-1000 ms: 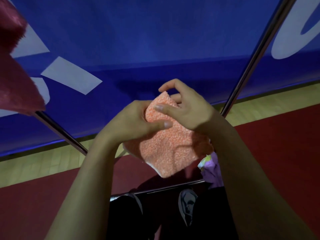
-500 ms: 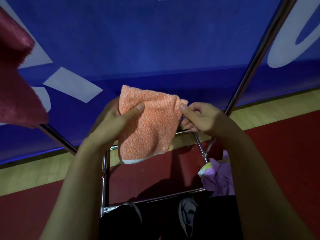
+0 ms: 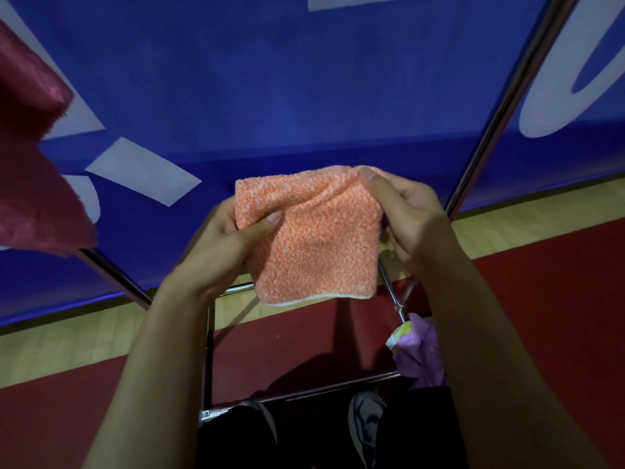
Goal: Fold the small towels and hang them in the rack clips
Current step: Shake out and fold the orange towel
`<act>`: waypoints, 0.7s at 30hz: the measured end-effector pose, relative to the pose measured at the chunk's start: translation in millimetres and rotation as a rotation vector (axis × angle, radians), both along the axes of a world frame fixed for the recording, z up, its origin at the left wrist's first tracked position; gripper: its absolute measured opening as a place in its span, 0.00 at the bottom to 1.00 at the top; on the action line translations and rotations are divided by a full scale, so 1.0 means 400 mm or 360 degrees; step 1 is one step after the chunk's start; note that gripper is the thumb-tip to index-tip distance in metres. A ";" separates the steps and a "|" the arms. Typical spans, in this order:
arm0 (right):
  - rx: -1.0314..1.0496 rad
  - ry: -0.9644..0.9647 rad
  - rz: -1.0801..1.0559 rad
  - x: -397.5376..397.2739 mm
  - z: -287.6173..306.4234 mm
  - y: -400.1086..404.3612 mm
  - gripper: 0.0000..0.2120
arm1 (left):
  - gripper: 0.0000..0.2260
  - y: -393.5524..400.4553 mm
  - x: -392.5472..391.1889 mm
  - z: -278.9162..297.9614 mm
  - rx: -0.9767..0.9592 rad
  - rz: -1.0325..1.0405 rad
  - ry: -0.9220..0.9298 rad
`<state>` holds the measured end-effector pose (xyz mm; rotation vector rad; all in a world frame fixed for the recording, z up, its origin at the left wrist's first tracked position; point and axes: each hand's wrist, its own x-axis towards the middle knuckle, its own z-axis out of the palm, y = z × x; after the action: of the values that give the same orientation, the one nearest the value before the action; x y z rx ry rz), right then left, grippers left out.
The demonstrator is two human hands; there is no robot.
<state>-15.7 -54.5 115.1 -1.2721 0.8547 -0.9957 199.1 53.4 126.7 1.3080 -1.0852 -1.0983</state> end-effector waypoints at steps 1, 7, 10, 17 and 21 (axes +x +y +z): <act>-0.0070 -0.0038 -0.0001 -0.002 0.007 0.005 0.12 | 0.13 -0.002 0.002 -0.003 -0.0005 0.0008 0.0036; -0.0491 0.0194 0.0113 -0.011 0.050 0.049 0.12 | 0.16 -0.005 0.013 -0.006 -0.0045 0.0075 0.0114; -0.0529 0.0265 -0.0024 0.007 0.034 0.038 0.09 | 0.14 -0.004 0.006 -0.004 -0.0064 0.0104 0.0081; 0.0169 0.0003 0.0018 0.024 -0.005 0.008 0.19 | 0.19 -0.005 -0.009 0.002 -0.0156 0.0109 0.0016; 0.0199 0.0015 0.0227 0.014 -0.006 0.007 0.33 | 0.19 -0.002 -0.007 0.002 -0.0220 0.0031 0.0064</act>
<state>-10.1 -51.6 112.7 -1.2144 0.8091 -0.8113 196.5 52.7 127.4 1.1805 -1.0965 -1.0129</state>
